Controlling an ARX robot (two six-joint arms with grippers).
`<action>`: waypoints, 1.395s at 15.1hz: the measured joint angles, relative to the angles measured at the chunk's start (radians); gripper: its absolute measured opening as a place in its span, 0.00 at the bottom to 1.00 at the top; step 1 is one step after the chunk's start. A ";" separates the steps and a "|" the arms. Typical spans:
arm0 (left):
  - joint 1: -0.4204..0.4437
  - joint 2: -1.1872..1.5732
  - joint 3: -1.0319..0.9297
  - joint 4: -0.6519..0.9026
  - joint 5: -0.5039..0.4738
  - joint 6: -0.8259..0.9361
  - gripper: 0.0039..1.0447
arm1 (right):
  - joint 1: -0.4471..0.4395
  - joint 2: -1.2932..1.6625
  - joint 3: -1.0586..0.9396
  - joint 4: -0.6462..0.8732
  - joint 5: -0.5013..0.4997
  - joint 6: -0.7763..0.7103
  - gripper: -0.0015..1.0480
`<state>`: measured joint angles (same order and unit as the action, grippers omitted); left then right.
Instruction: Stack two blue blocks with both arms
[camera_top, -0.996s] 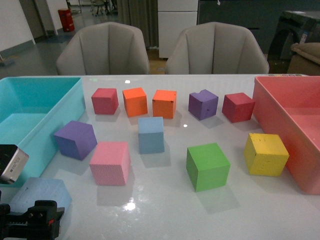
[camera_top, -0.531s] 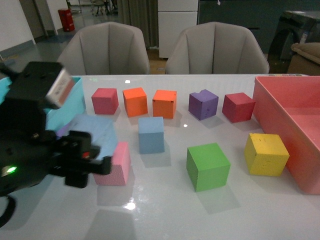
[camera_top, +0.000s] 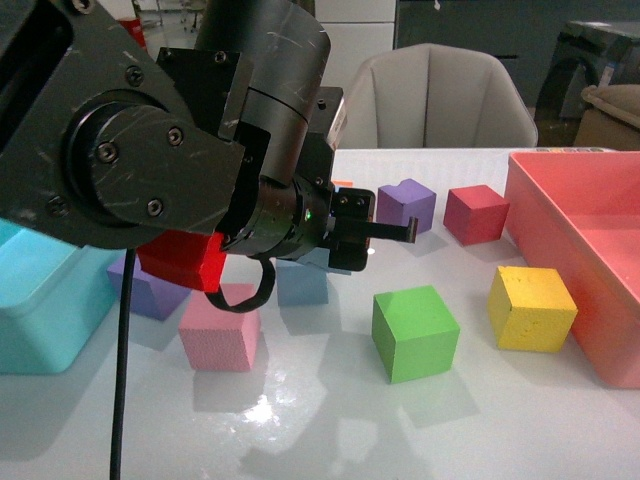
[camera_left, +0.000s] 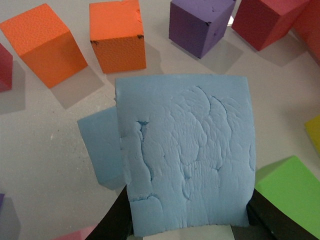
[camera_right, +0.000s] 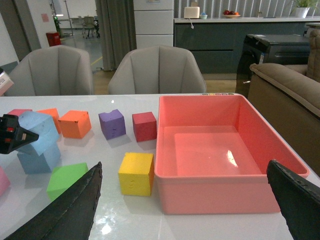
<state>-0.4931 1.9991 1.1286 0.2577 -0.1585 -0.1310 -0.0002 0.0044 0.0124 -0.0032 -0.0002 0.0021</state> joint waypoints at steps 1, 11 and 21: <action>0.011 0.029 0.040 -0.014 -0.002 0.000 0.37 | 0.000 0.000 0.000 0.000 0.000 0.000 0.94; 0.066 0.116 0.171 -0.113 -0.003 -0.031 0.37 | 0.000 0.000 0.000 0.000 0.000 0.000 0.94; 0.085 0.112 0.150 -0.034 0.002 -0.057 0.94 | 0.000 0.000 0.000 0.000 0.000 0.000 0.94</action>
<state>-0.4084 2.1113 1.2785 0.2237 -0.1566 -0.1883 -0.0002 0.0044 0.0128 -0.0032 -0.0002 0.0025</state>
